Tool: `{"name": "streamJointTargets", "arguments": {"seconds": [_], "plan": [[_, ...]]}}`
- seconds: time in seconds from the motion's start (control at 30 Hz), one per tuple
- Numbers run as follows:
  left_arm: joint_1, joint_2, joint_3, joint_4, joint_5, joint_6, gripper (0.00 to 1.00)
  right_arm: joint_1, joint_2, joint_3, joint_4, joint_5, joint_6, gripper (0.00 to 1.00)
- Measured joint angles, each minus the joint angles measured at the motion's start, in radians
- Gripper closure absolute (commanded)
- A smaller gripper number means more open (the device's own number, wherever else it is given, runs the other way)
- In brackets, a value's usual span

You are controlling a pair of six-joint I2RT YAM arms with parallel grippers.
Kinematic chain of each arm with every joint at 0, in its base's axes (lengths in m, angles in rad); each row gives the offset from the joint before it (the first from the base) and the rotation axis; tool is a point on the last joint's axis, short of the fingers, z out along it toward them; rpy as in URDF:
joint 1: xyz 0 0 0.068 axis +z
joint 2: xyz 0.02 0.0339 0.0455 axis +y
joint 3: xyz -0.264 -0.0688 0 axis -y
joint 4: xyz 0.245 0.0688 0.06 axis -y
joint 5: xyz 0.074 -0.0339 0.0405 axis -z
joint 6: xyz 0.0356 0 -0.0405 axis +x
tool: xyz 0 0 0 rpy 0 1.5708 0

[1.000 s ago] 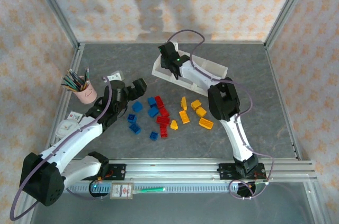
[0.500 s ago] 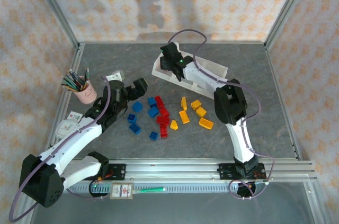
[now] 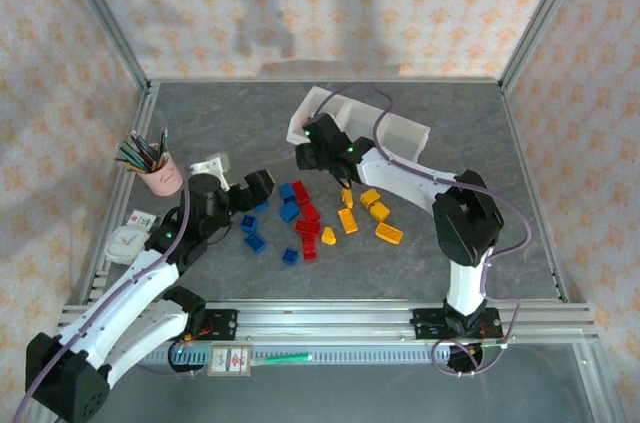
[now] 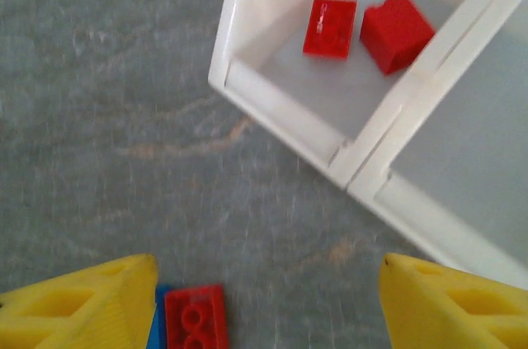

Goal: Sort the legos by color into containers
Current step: Pick up the lego from the center of the table.

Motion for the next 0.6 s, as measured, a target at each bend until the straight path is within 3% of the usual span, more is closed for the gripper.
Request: {"name": "streamJointTargets", "arguments": {"seconds": [0.3,0.6], "plan": [[0.000,-0.117,-0.049,-0.075,0.000,-0.029,0.01,0.077,-0.006,-0.087,-0.007,-0.037,0.016,0.32],[0.000,-0.156,-0.063,-0.093,-0.001,-0.058,0.01,0.084,0.026,-0.100,-0.007,-0.080,0.013,0.36]]}}
